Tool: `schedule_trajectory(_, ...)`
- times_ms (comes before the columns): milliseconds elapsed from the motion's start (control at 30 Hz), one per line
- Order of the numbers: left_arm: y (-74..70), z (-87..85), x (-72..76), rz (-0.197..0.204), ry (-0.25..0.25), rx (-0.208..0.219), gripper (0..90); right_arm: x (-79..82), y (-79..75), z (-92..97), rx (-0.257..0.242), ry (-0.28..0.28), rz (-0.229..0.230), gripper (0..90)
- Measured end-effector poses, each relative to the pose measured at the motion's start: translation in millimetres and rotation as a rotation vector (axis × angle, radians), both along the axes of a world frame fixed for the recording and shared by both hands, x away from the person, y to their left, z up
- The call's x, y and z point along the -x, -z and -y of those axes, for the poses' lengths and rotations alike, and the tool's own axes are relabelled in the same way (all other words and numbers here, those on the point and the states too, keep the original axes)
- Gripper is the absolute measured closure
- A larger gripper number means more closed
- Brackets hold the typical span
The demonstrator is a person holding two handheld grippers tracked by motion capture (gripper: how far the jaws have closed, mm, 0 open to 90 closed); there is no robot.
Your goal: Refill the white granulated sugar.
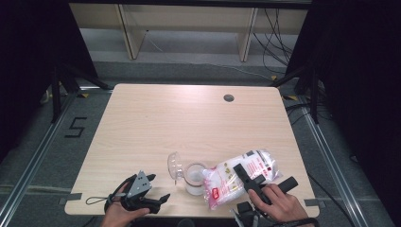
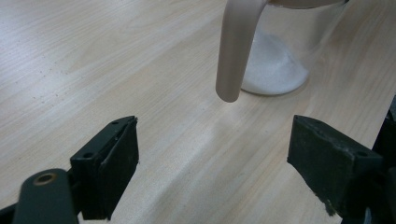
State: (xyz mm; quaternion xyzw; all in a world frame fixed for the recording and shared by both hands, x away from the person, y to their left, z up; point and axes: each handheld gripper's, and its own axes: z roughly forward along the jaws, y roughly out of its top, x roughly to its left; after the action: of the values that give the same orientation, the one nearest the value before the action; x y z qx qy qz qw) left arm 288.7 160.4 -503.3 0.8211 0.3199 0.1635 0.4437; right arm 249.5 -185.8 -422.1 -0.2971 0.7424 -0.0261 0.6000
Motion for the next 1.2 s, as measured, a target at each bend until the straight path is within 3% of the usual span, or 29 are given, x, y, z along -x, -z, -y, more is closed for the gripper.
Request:
schedule_trajectory(167,-1.1,-1.8,-1.3,0.016,0.021,-0.033,16.1,1.3,1.3,0.6,-0.008,0.012,0.002,62.0)
schedule_trajectory(400,0.0,-0.1,0.0,-0.001,0.004,-0.001,16.1,2.0,1.3,-0.3,-0.008,0.019,0.004,62.1)
schedule_trajectory(533,-0.1,-0.8,-0.7,-0.004,0.014,-0.020,16.1,1.1,-0.3,-0.8,0.021,-0.008,0.009,62.1)
schedule_trajectory(567,-0.7,-2.6,-1.7,-0.006,0.016,-0.034,16.1,2.2,1.0,1.0,-0.002,0.010,0.008,62.1)
schedule_trajectory(733,0.2,-0.8,-1.0,-0.009,0.011,-0.014,16.1,1.5,-1.1,0.3,0.020,0.000,0.016,62.2)
schedule_trajectory(1000,-0.8,-2.7,-1.3,-0.004,0.004,-0.015,16.1,2.6,-0.1,-0.3,0.015,0.007,0.018,62.3)
schedule_trajectory(1133,-1.0,-3.1,-1.5,0.003,0.017,-0.037,16.1,2.8,-0.7,0.5,0.010,0.010,0.022,62.4)
schedule_trajectory(1200,-1.1,-3.1,-1.6,0.002,0.016,-0.036,16.1,1.7,-2.4,-0.3,0.032,-0.003,0.025,62.4)
